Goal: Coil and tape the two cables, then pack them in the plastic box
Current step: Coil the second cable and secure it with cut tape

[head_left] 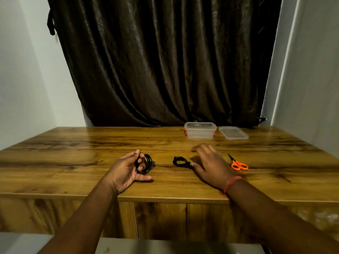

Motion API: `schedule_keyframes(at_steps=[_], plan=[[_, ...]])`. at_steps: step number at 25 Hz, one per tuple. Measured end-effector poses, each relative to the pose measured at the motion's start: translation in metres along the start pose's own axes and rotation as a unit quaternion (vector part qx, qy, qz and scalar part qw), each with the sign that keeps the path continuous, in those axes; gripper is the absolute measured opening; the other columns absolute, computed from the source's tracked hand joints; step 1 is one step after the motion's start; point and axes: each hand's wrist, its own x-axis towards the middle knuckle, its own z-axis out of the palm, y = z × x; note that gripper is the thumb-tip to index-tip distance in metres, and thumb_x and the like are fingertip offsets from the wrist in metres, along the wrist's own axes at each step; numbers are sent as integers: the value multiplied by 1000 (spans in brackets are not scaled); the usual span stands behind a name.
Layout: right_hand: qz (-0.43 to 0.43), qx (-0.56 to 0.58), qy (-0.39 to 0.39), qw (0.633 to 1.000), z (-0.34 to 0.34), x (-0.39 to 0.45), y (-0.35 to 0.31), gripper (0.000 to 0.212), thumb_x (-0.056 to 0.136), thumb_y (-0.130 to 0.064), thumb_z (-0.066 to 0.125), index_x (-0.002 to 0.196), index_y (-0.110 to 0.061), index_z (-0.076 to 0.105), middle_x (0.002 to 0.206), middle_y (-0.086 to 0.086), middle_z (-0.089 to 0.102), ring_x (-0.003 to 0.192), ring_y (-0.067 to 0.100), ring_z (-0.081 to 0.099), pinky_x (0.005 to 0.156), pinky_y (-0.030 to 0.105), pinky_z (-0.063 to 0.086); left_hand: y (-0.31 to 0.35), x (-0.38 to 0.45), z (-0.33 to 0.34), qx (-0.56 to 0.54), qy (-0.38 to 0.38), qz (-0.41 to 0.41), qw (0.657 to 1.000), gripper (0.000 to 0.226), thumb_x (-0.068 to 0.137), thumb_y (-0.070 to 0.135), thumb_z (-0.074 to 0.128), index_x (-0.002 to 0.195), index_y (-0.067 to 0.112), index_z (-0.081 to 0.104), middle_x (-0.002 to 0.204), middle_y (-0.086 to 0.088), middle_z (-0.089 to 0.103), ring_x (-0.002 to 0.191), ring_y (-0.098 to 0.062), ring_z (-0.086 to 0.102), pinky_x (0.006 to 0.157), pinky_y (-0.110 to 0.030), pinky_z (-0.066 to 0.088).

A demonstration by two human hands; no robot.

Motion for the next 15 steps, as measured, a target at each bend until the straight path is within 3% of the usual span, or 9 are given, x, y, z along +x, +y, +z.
schedule_keyframes(at_steps=[4,6,10,13,15], plan=[[90,-123,-58,987,-15,-16,42,31,83,-48,55,108,-30,59,113,-6,54,109,19,45,85,35,38,1,-1,4,19,13,8,1000,20,100,22,43,92,7,55,73,-3,43,50,-11,44,49,-45,58],[89,-127,-82,984,-12,-16,46,21,85,-46,52,98,-32,59,107,-9,56,110,18,45,87,35,35,1,-2,6,28,15,10,999,21,101,21,42,92,7,56,73,-3,43,51,-11,43,49,-44,58],[58,-91,-87,990,-8,-12,44,12,93,-37,50,98,-29,58,106,-8,58,109,17,50,88,34,32,-2,0,8,53,27,11,998,20,101,18,44,93,6,58,71,-3,45,50,-10,44,54,-45,60],[41,-46,-33,998,-5,-5,32,11,98,-32,46,100,-24,54,105,-3,64,102,20,58,82,33,35,-9,5,13,122,38,13,992,15,100,18,50,95,8,61,72,-5,49,54,-10,49,65,-43,60],[40,14,21,999,1,6,13,10,100,-28,45,100,-22,53,100,-1,65,94,21,59,79,31,35,-17,10,23,187,69,26,980,10,97,20,56,95,13,63,87,-7,58,68,-13,62,71,-41,60]])
